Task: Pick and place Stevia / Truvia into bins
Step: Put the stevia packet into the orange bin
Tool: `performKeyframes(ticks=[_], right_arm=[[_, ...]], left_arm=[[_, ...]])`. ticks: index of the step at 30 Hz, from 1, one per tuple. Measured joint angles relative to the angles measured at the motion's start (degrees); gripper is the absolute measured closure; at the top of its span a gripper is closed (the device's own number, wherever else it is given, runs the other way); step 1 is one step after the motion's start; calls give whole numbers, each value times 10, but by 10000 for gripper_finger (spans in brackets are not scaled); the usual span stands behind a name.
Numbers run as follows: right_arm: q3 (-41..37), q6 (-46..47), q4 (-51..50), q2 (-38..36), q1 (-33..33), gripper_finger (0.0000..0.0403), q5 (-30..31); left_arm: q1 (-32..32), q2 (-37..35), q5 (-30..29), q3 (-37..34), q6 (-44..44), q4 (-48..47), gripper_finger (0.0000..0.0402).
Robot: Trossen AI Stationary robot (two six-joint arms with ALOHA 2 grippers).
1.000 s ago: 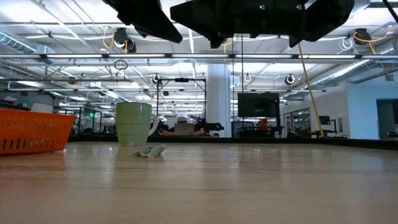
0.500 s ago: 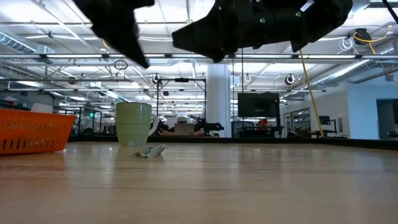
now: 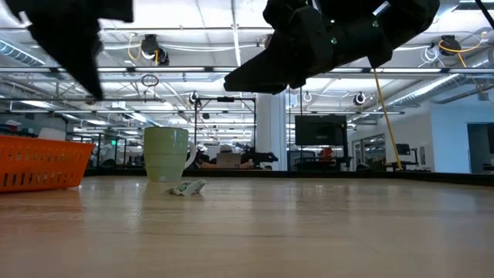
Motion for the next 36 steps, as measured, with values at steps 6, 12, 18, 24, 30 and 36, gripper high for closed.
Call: performKeyframes(ticks=[6, 12, 18, 24, 30, 36], right_arm=[[0, 45, -21, 0, 0, 226, 14], [0, 48, -77, 0, 4, 226, 16], [0, 44, -85, 0, 3, 230, 88], [0, 40, -86, 0, 3, 230, 90], [0, 24, -87, 0, 2, 230, 90], [0, 29, -92, 0, 2, 231, 90]], left_arm=[[28, 17, 21, 0, 139, 186, 347], [65, 99, 59, 0, 225, 289, 261], [105, 181, 61, 0, 224, 341, 201], [125, 211, 89, 0, 214, 389, 190], [129, 227, 103, 0, 204, 403, 190], [129, 228, 104, 0, 205, 397, 190]])
